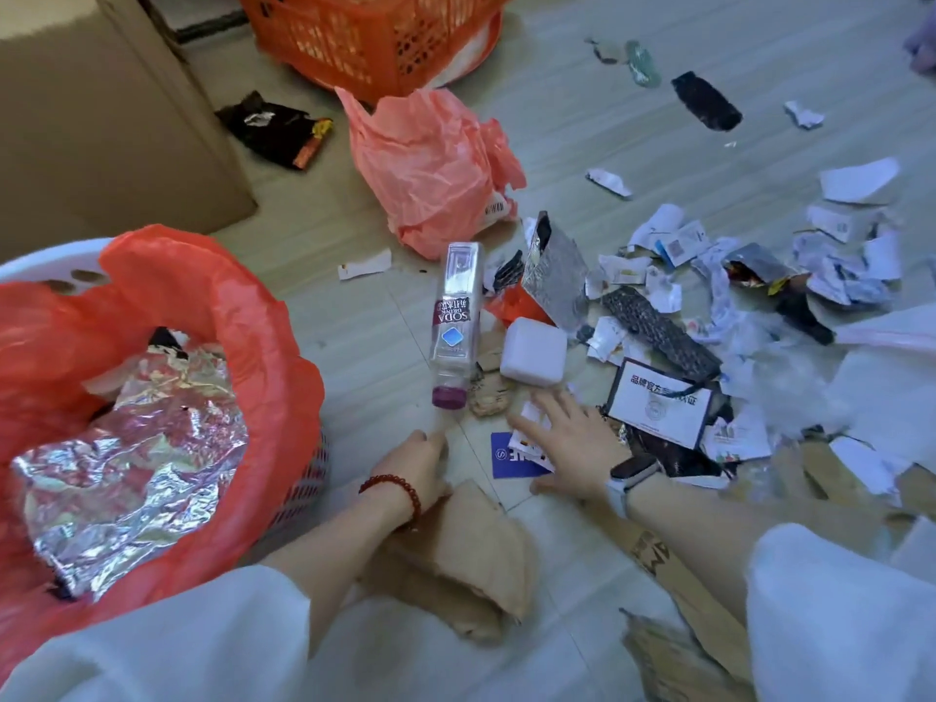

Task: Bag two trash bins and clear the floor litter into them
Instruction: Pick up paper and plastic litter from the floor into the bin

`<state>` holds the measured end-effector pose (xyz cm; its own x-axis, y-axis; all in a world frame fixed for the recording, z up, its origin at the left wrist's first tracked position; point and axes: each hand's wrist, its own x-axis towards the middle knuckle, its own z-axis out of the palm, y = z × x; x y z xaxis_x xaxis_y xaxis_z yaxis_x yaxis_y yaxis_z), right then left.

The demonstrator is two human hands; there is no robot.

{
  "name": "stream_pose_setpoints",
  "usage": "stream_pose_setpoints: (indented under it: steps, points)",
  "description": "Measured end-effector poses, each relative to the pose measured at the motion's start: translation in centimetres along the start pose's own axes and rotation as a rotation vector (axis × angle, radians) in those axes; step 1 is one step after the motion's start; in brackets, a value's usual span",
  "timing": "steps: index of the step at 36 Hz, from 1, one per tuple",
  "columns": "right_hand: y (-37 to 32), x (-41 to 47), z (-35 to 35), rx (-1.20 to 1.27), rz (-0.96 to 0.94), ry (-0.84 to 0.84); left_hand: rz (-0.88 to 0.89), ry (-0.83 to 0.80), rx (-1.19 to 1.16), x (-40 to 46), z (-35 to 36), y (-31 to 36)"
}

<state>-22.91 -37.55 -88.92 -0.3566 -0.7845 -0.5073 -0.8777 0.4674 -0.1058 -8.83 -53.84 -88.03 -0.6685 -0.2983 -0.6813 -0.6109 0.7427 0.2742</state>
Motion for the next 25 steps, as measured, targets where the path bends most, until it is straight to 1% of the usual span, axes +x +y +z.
stream_pose_setpoints:
  steps: [4,7,8,10,13,16,18,19,20,21,22,23,25]
  points:
    - [-0.7,0.0,0.5,-0.034,0.028,0.014,0.027,0.030,-0.033,0.2,1.2,0.0]
    - [-1.3,-0.4,0.6,-0.032,0.070,0.027,0.077,0.041,0.074,0.2,1.7,0.3]
    - [-1.4,-0.4,0.7,-0.064,0.072,0.073,0.089,0.044,0.109,0.1,1.8,0.4]
    - [-2.0,-0.5,0.6,-0.149,0.056,0.088,0.105,0.053,0.177,-0.2,1.8,0.6]
    - [-2.8,-0.1,1.2,-0.138,0.070,0.138,0.118,0.072,0.226,-0.3,1.3,1.2]
    - [-3.1,0.0,0.1,-0.125,0.064,0.235,0.107,0.136,0.092,-0.5,0.0,2.0]
    - [-2.7,-0.6,-2.1,-0.116,0.133,0.285,0.141,0.234,-0.022,-1.0,-1.4,3.1]
    - [-2.5,-1.1,-3.5,-0.047,0.212,0.275,0.178,0.284,-0.067,-1.4,-2.4,3.8]
    - [-2.1,-1.3,-4.4,0.055,0.267,0.308,0.222,0.338,-0.113,-1.9,-3.4,4.5]
    - [-1.8,-1.5,-5.4,0.185,0.270,0.315,0.264,0.393,-0.155,-2.5,-4.7,5.2]
    - [-1.6,-1.7,-6.4,0.353,0.232,0.338,0.307,0.453,-0.196,-3.2,-6.1,5.8]
    - [-1.8,-2.0,-7.7,0.509,0.204,0.393,0.341,0.514,-0.240,-3.8,-7.7,6.4]
    - [-2.3,-2.4,-10.6,0.717,0.171,0.535,0.374,0.637,-0.348,-5.4,-11.2,7.0]
